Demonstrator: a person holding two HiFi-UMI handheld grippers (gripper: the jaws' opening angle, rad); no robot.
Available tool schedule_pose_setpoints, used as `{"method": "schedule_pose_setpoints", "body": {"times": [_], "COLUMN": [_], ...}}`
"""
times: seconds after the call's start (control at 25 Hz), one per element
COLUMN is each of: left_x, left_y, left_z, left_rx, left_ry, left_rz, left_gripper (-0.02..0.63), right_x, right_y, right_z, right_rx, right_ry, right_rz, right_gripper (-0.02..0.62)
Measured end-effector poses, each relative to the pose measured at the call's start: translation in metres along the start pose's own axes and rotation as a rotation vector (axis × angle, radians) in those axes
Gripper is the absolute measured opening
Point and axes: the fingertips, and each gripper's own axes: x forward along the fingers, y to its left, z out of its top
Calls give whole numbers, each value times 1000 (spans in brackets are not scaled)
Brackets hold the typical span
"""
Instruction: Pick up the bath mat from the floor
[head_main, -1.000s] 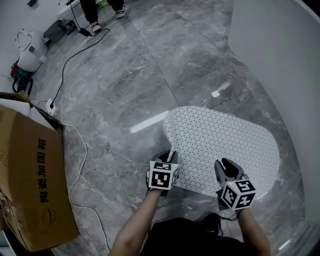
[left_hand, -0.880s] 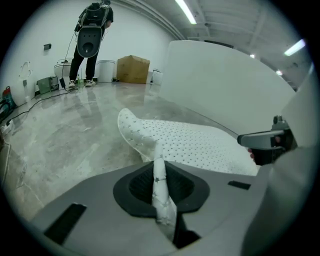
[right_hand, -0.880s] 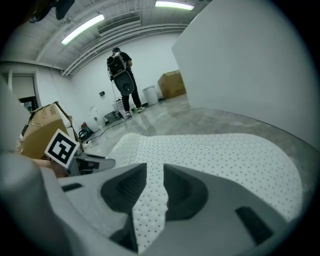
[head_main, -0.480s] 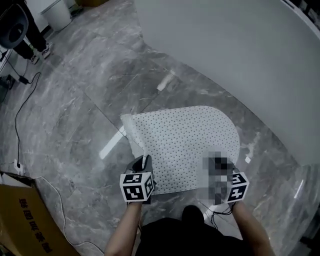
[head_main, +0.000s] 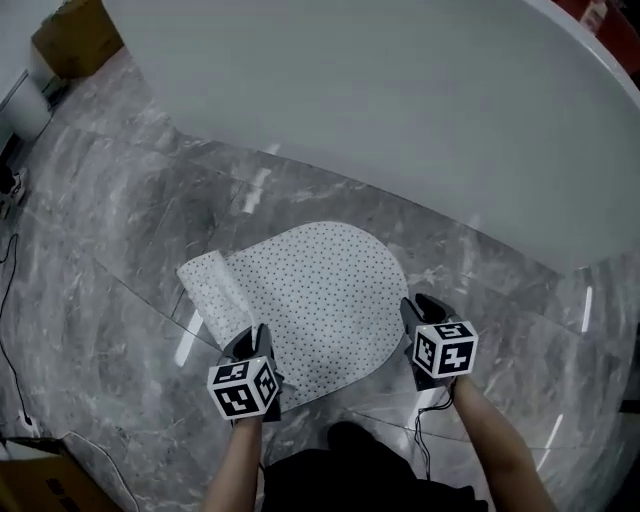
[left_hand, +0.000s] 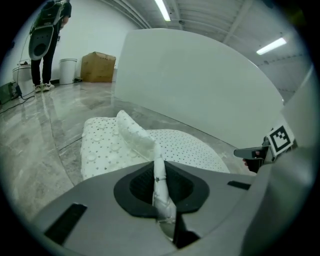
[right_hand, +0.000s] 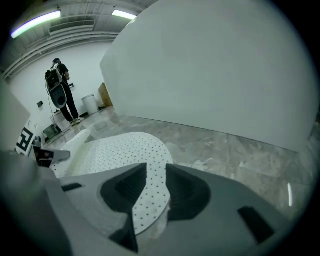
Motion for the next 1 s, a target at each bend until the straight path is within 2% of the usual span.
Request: {"method": "schedule_pose_setpoints", "body": {"times": [0.16,0.32,0.48,0.68,0.8,1.0], "left_x": [12,24,30,29,25,15], "left_y": [-20,-31,-33,-27,-23,-14], "left_z": [3,5,7,3,3,3], "left_rx": [18,18,11,9,-8,-58], "left_ry": [16,18,9,12,1,-22], "left_rz": [-44,-67,-90,-110,-118,-127], "left_gripper": [31,31,31,31,32,32], "right_x": [18,42,62,75,77,75], "right_y": [-12,-20,-15,-14,-14,-5], "right_z": [-3,-3,-11,-21,-24,-24], "right_rx": [-53,-59,-80,-105,-96,-74], "right_ry": [42,90,162,247,255,265], "right_rz": [5,20,70,55,43,79], "right_gripper": [114,189,267,275,275,275]}}
